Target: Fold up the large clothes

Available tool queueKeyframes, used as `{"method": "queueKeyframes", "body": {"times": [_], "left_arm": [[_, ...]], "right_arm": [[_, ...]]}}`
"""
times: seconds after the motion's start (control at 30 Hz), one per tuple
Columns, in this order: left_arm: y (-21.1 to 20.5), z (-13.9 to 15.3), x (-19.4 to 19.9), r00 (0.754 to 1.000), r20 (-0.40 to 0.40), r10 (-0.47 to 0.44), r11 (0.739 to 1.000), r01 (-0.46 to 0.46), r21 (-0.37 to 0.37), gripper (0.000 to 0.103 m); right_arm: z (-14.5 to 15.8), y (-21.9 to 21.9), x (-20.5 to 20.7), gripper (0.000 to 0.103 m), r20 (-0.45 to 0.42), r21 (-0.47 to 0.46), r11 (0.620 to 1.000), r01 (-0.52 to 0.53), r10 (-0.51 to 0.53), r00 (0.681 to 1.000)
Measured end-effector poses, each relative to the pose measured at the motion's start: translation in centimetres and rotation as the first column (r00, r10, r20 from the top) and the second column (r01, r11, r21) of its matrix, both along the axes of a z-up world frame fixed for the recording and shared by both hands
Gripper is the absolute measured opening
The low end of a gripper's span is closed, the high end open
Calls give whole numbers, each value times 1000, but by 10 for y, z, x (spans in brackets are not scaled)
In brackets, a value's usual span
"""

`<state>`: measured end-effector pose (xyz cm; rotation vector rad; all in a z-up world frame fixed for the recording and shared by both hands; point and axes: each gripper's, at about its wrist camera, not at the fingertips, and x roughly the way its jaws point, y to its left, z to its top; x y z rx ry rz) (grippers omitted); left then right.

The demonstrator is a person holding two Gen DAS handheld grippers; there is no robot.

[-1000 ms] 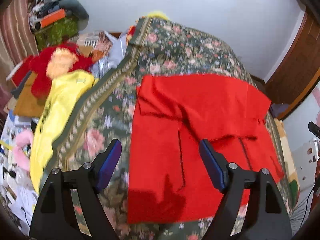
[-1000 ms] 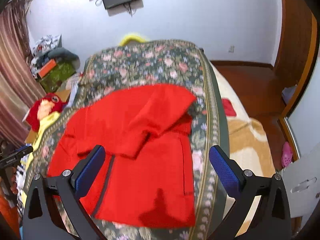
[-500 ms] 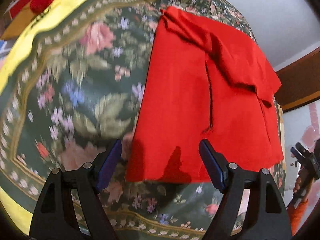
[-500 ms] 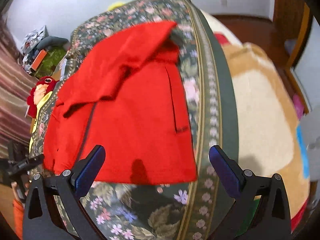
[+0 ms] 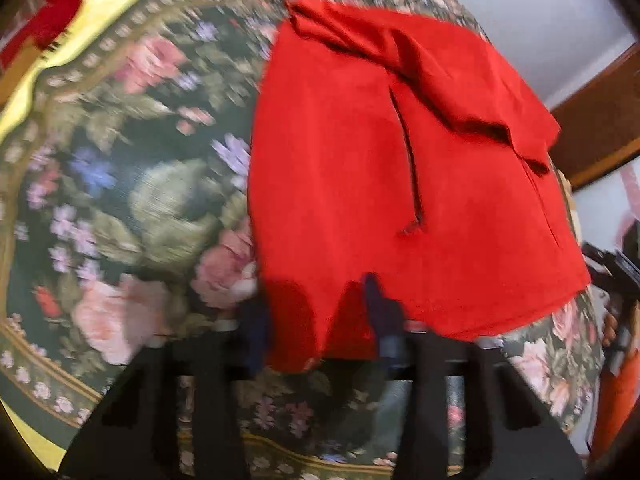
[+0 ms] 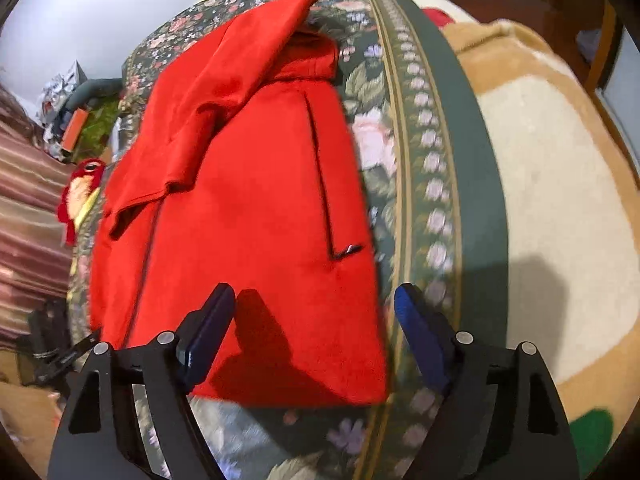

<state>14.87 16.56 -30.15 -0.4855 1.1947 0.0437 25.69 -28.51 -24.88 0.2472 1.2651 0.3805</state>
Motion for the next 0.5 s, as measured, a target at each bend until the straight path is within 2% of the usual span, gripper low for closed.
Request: {"method": "queueKeyframes", "body": {"times": [0.03,0.07,0.13,0.2,0.23,0.27,0.3,0.37,0.5], "left_arm": [[0,-4,1,1000,-12,8,1000,-8,3,33],[0,-8,3,1000,-24,19,1000,-18,6,28],[2,-13,4,999,-30,34,999,-35,-37,21],[2,-13,2,999,-25,48,997,-50,-62,17],[1,-13,3,998,-29,49,997,-50,-61,14],[0,-10,3,998,-35,51,997,-53,-57,10],[0,-5,4,998,-26,55,996,-56,-62,8],[2,9,7,998,10,65,995,-64,-73,6],[3,60,13,987,143,71,996,-64,-58,4]], "right_arm": [[-2,1,1,79,5,-12,1000,-6,6,1000],[-5,2,2,79,0,-15,1000,-13,13,1000],[-7,2,-2,74,2,-20,1000,-20,20,1000],[-3,5,-6,43,0,1,998,-67,67,998],[2,7,-8,35,0,3,996,-86,86,996],[7,9,-10,13,4,16,994,-110,110,994],[11,10,-9,10,7,42,990,-131,131,991],[22,15,-12,10,47,37,989,-141,139,989],[45,18,-14,9,120,74,989,-126,117,986]]}}
